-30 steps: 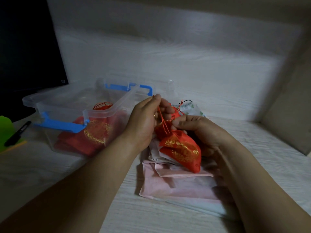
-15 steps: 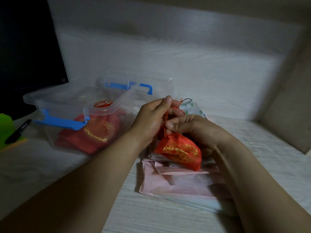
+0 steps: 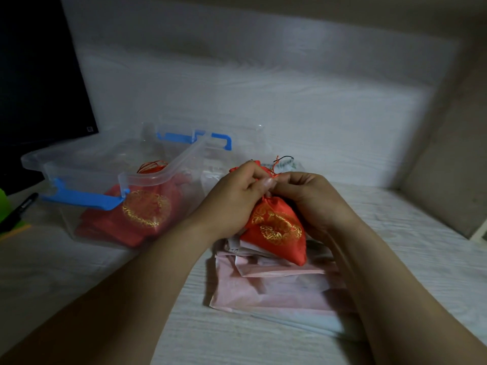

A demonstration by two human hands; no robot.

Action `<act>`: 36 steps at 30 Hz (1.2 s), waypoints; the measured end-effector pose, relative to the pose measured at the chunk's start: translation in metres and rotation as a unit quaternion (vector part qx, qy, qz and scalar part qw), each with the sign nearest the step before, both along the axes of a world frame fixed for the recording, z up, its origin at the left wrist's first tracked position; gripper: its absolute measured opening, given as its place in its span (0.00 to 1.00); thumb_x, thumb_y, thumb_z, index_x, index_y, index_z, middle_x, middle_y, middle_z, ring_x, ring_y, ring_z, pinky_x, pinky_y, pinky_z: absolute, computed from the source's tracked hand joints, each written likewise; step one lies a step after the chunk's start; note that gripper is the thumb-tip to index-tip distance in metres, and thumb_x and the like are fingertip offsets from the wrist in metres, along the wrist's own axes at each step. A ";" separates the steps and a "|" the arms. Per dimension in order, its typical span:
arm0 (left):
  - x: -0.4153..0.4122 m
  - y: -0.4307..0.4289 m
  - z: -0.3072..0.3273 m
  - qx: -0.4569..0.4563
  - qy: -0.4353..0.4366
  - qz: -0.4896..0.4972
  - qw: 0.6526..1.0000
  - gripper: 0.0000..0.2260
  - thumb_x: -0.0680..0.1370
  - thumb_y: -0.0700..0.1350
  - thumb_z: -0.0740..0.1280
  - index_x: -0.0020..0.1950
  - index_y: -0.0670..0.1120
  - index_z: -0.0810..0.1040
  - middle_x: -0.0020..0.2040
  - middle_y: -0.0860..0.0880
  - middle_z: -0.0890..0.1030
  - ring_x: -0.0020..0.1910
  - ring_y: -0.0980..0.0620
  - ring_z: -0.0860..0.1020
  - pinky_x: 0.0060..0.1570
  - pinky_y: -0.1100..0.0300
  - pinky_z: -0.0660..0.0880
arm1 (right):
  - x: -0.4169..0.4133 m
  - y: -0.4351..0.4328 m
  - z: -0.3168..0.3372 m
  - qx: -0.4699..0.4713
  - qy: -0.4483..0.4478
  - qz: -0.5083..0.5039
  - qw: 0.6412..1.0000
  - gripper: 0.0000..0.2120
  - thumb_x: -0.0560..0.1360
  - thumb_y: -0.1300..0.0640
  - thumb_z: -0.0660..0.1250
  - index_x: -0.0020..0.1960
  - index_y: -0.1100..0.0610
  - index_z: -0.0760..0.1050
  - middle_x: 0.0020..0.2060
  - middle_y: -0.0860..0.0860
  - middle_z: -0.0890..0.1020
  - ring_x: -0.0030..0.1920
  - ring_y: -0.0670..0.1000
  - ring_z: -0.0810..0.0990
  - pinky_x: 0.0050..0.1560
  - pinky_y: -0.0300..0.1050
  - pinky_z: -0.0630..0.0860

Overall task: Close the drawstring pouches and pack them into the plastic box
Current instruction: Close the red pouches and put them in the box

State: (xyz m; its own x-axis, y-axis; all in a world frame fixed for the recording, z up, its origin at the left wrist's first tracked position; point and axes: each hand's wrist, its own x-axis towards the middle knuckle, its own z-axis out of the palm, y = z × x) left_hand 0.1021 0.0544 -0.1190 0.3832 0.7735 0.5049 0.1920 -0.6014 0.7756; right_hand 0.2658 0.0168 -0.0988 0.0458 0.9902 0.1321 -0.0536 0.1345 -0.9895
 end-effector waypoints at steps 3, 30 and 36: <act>-0.004 0.001 0.000 -0.010 0.001 -0.002 1.000 0.05 0.84 0.45 0.66 0.50 0.50 0.79 0.43 0.55 0.84 0.45 0.58 0.82 0.50 0.56 0.77 | 0.003 0.001 -0.001 0.005 -0.021 0.004 1.000 0.02 0.72 0.63 0.76 0.41 0.61 0.84 0.42 0.65 0.84 0.44 0.61 0.80 0.54 0.59 0.77; -0.007 0.000 0.002 -0.115 -0.047 -0.008 0.992 0.04 0.77 0.38 0.74 0.44 0.40 0.81 0.32 0.48 0.74 0.30 0.57 0.69 0.31 0.65 0.66 | 0.005 0.007 -0.011 0.084 -0.132 -0.035 0.987 0.04 0.76 0.61 0.74 0.45 0.62 0.83 0.43 0.68 0.85 0.41 0.58 0.79 0.47 0.57 0.74; -0.008 0.003 -0.001 -0.096 -0.049 -0.028 0.994 0.05 0.78 0.38 0.74 0.51 0.48 0.83 0.39 0.51 0.82 0.40 0.58 0.80 0.43 0.64 0.75 | 0.007 0.006 -0.011 0.096 -0.110 -0.001 0.989 0.12 0.73 0.54 0.73 0.47 0.64 0.82 0.45 0.71 0.82 0.42 0.59 0.78 0.48 0.58 0.73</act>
State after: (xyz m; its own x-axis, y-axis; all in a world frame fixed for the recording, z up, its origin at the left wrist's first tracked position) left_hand 0.0940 0.0578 -0.1195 0.3849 0.8378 0.3871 0.0809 -0.4484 0.8902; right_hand 0.2730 0.0233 -0.1094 -0.0027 0.9455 0.3255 0.1612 0.3216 -0.9330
